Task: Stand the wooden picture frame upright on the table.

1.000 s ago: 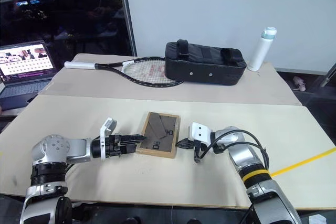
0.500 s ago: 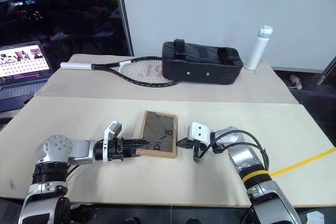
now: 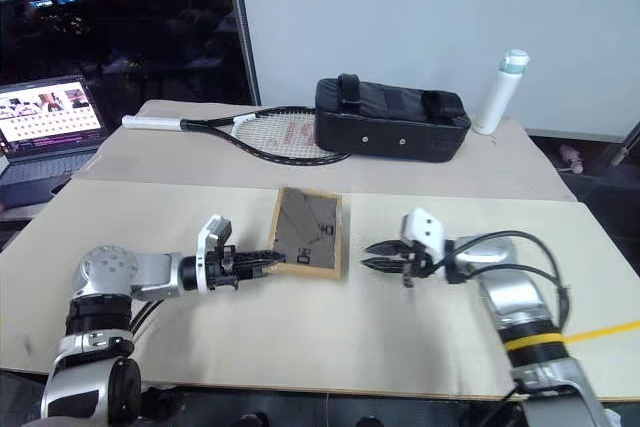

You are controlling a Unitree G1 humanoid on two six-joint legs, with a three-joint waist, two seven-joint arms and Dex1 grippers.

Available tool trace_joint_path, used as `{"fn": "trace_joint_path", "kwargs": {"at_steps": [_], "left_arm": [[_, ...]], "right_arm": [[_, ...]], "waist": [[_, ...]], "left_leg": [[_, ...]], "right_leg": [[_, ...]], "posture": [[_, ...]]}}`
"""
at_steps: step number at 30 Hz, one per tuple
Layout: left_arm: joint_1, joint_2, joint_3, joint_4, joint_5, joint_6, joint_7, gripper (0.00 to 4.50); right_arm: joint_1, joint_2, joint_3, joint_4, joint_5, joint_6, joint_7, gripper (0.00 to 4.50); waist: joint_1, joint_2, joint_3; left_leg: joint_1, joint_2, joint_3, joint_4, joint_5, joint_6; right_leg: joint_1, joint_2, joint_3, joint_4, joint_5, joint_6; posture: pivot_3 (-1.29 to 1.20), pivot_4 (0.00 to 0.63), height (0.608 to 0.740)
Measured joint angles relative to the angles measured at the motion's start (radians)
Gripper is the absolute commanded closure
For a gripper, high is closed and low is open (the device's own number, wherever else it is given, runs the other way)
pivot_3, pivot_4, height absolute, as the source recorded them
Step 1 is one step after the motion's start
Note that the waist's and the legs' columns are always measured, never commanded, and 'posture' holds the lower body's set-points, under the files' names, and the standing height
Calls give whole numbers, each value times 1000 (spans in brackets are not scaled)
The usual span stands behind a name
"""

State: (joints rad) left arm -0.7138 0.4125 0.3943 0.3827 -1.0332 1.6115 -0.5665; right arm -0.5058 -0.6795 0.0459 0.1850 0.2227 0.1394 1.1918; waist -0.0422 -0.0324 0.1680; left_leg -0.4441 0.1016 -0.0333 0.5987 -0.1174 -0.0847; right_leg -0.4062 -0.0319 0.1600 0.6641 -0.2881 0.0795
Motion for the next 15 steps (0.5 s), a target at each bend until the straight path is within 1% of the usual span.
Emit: {"fn": "trace_joint_path", "kwargs": {"at_steps": [1,2,3,4,5,6,8,10,15], "left_arm": [[-10,-11,12,-17,-15,0,6,3352],[-14,-20,14,-33,-32,0,5,3352],[-14,-24,11,-63,-47,-1,-3,3352],[-10,-24,5,-101,-58,-1,-18,3352],[-9,-24,-6,-144,-68,-2,-35,3352],[-10,-24,-16,-172,-71,-4,-44,3352],[-12,-17,-21,-191,-75,-19,-69,3352],[-13,-3,-20,-208,-78,-33,-88,3352],[-14,-12,-18,-218,-72,-61,-76,3352]], "right_arm": [[-1,9,-17,-2,16,9,-17,1525],[-6,20,-25,-3,28,20,-28,1399],[-22,38,-28,-4,37,36,-46,931],[-43,59,-34,-3,47,54,-66,612],[-77,87,-46,-1,77,103,-97,292],[-124,113,-64,0,112,161,-126,104],[-201,119,-89,-3,179,307,-152,104],[-235,118,-97,-20,218,403,-158,104],[-267,99,-96,-25,232,546,-183,104]], "waist": [[-6,0,0],[-11,0,0],[-19,0,0],[-28,0,1],[-32,0,1],[-36,0,1],[-31,0,2],[-27,0,2],[-4,0,2]], "left_leg": [[0,0,0,0,0,0],[0,0,0,0,0,0],[0,0,0,0,0,0],[0,0,0,0,0,0],[0,0,0,0,0,0],[0,0,-1,0,1,-1],[0,0,-2,0,1,-1],[0,0,-3,-1,1,-1],[-4,-1,-3,0,1,-1]], "right_leg": [[0,0,0,0,0,0],[0,0,0,1,0,0],[0,0,0,1,0,0],[-1,0,0,1,0,-1],[-1,0,0,1,1,-1],[-1,0,0,2,1,-1],[0,1,-1,2,1,-1],[0,0,-1,1,1,-1],[-2,0,-2,0,1,-1]], "posture": [[0,150,696],[0,150,696],[0,150,696],[0,150,696],[0,150,696],[0,150,696],[0,150,696],[0,150,696],[0,150,696]]}}
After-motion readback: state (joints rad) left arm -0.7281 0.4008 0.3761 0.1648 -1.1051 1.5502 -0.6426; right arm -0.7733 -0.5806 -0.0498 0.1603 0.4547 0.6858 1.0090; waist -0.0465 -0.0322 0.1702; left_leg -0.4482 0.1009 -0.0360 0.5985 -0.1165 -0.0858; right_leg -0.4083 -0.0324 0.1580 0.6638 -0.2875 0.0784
